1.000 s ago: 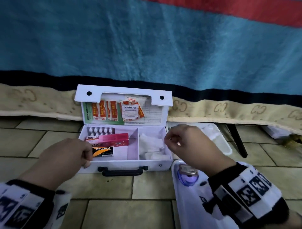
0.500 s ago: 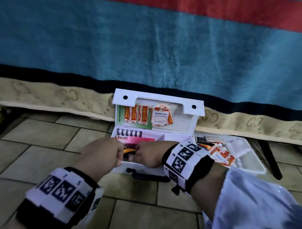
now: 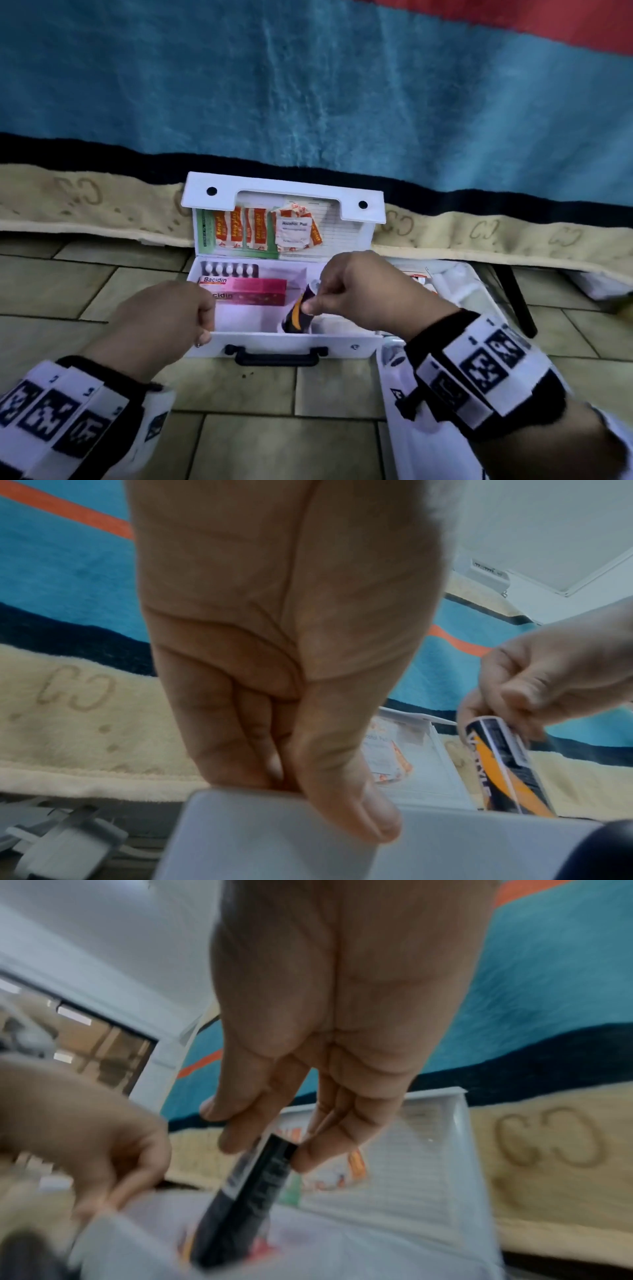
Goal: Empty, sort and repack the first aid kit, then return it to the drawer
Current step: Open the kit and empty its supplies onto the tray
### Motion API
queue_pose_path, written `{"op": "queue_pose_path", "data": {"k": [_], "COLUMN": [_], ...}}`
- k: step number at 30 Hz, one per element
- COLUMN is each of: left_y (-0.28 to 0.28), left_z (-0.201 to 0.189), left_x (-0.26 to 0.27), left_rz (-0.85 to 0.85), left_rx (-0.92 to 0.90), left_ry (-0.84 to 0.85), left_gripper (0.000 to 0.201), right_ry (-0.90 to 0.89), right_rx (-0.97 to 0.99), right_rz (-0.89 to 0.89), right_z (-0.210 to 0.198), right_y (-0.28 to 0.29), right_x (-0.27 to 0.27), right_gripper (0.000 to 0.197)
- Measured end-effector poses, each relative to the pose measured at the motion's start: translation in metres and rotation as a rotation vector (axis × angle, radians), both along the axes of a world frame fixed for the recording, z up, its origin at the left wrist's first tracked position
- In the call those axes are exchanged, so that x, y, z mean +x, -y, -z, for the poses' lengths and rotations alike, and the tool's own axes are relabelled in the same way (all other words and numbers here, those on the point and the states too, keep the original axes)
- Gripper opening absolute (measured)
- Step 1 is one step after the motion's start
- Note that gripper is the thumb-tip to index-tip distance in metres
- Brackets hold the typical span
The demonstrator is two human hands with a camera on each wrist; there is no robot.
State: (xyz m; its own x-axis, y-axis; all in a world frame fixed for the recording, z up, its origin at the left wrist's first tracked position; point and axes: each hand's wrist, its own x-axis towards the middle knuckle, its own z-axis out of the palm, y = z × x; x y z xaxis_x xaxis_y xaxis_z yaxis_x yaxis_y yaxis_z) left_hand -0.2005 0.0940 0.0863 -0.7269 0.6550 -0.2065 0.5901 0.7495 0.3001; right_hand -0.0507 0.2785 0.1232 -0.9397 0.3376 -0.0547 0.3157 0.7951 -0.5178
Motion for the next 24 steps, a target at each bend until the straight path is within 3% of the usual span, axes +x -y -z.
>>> {"op": "queue_pose_path", "data": {"k": [3,9,11,14,18,24], "left_y": [-0.002,-0.001,0.0,0.0,0.0,0.001], "left_z": [-0.002,0.003,0.007,0.011,0.015,0.017], "left_x": [-0.003,-0.008,-0.011,-0.013,-0.016,-0.018], "left_rz": [0.042,0.085,0.103,0.12,0.133,0.116], "left_rx": [-0.013,-0.027,-0.039,-0.027,-0.007,0.022], "left_ry": [0.003,0.015,0.005,-0.007,-0.029,-0.009], "left_gripper": [0.028,0.032,0.037,0.04,0.044,0.042], "right_ry": [-0.088,-0.388,-0.417,-0.337,-0.053,0.096], "right_rx": [0.111,-0.269,-0.258,-0.209,0.104,0.14], "right_rz": [0.16,0.333,0.356,0.356,0.355,0.444], "right_z": [0.019,0.013,0.003,-0.006,0.004,0.051], "right_y": [0.003,-0.004,-0.01,-0.009,0.01,0.037], "right_x": [0.009,0.048,0.075,0.12,0.162,0.174], "right_gripper": [0.043,0.03,0.027,0.02,0.017,0.019]}}
